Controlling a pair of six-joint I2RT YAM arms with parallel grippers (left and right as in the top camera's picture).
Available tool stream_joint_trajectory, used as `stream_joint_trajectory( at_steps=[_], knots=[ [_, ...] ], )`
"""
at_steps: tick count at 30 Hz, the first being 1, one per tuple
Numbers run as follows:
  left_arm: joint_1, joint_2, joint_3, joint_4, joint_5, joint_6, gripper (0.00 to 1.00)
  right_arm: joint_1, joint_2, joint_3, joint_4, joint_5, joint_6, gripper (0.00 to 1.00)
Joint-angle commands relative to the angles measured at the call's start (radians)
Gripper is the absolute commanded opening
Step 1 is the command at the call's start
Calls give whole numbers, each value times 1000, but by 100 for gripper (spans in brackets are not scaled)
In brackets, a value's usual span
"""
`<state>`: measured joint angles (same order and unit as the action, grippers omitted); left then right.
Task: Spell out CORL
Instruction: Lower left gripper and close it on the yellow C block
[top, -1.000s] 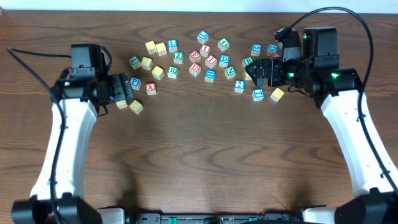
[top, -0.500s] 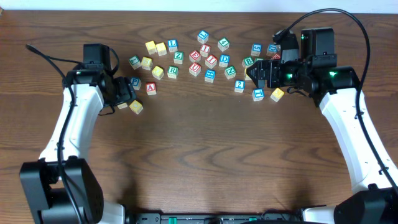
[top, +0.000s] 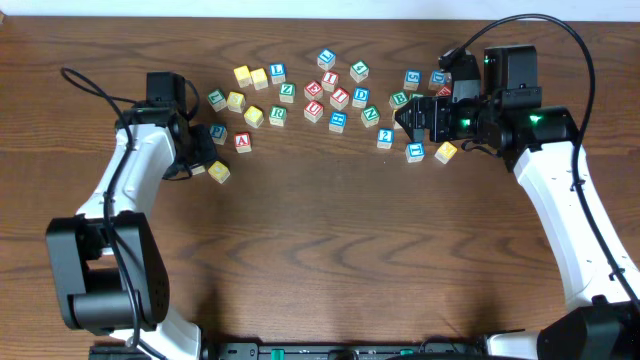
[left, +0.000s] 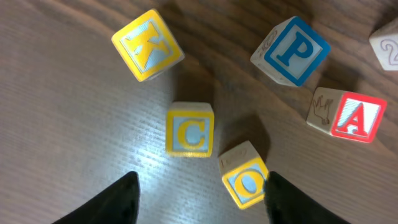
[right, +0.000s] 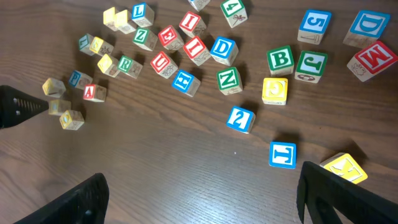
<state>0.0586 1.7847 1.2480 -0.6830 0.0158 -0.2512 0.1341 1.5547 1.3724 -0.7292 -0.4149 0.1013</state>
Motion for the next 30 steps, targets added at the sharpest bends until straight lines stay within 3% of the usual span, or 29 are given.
stream_joint_trajectory(
  at_steps=[1, 15, 22, 30],
  knots=[
    [2, 32, 18, 26, -11, 57, 59, -8, 2, 21, -2, -2, -5, 94],
    [28, 103, 18, 65, -35, 62, 58, -8, 2, 21, -1, -2, -6, 96],
    [29, 109, 12, 80, -10, 63, 51, -8, 2, 21, 0, -2, -6, 96],
    [29, 154, 10, 96, -5, 63, 49, -8, 2, 21, -1, -2, -6, 96]
  ],
)
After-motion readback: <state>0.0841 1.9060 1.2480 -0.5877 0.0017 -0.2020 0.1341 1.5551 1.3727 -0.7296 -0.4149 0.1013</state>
